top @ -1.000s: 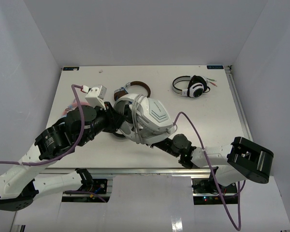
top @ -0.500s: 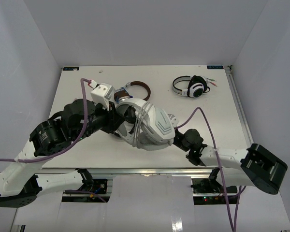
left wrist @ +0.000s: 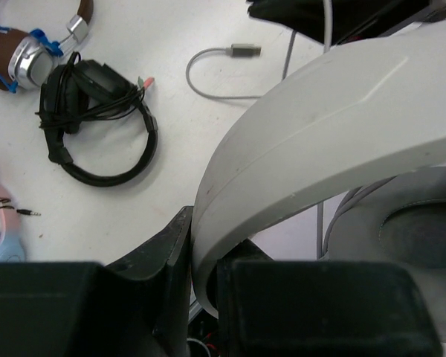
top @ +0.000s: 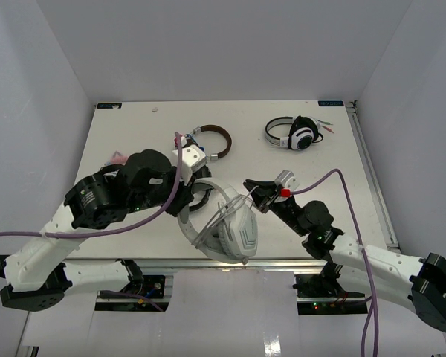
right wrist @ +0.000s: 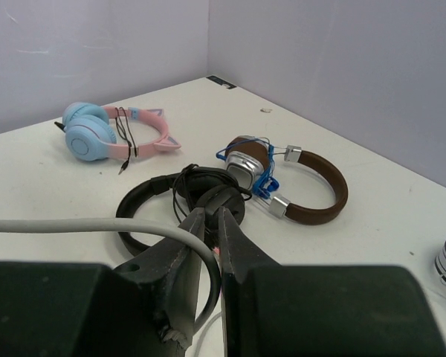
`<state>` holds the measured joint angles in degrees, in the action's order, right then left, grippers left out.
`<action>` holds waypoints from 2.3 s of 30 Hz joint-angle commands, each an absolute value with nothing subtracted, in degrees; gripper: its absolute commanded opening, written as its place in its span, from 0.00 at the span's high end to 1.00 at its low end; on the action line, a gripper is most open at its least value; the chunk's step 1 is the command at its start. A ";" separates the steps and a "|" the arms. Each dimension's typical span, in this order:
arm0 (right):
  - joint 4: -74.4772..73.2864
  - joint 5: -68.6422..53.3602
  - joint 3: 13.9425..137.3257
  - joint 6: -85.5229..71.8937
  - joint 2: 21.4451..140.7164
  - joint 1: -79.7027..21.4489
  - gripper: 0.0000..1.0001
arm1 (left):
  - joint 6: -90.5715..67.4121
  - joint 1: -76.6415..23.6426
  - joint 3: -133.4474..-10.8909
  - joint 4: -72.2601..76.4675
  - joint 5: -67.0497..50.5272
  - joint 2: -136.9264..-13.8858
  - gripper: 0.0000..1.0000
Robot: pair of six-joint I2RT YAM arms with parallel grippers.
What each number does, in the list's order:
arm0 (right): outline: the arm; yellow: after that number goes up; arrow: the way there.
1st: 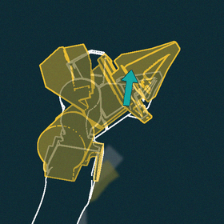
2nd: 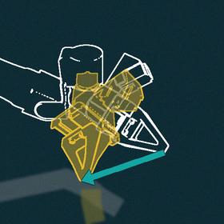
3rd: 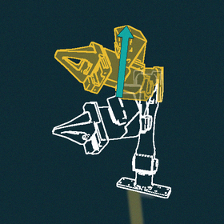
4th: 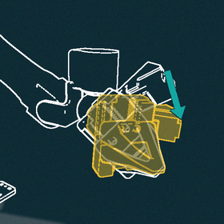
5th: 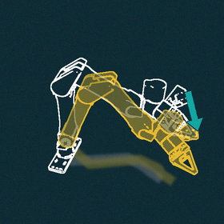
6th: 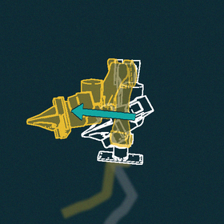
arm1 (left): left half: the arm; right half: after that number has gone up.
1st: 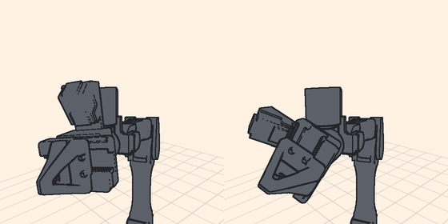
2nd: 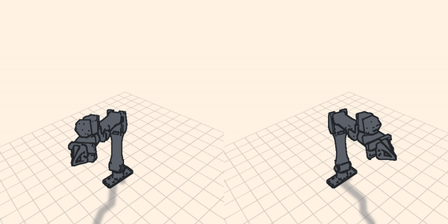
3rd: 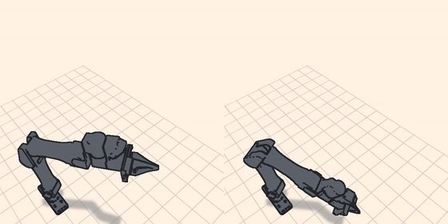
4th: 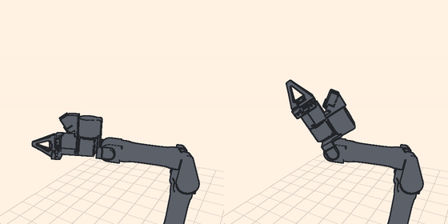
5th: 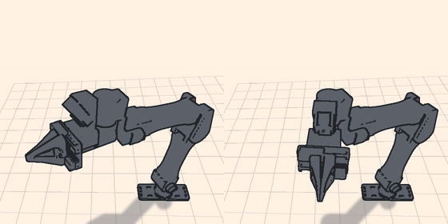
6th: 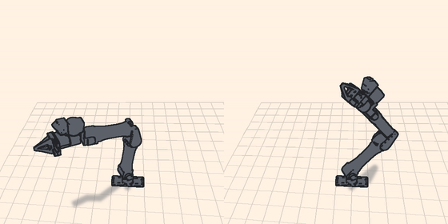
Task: Wrap the headphones
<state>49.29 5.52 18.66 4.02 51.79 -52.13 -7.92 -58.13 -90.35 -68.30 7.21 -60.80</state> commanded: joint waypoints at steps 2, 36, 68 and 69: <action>50.18 10.44 18.94 5.78 48.17 -51.49 0.81 | -6.74 -58.36 -89.20 -72.52 9.93 -65.04 1.00; -6.07 -6.75 51.26 -6.76 48.34 -51.42 0.92 | 23.28 -61.79 -66.00 -40.78 55.48 -64.55 1.00; 2.42 -29.85 48.10 -11.86 53.29 -51.24 0.86 | 29.49 -61.87 -58.77 -18.16 57.53 -60.08 1.00; 2.96 -30.00 47.96 -12.18 53.59 -51.24 0.86 | 27.93 -61.87 -59.30 -19.08 57.24 -60.17 1.00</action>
<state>-4.87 -23.87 48.60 -9.66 53.74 -50.73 36.19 -62.79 -55.02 -16.04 53.61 -60.21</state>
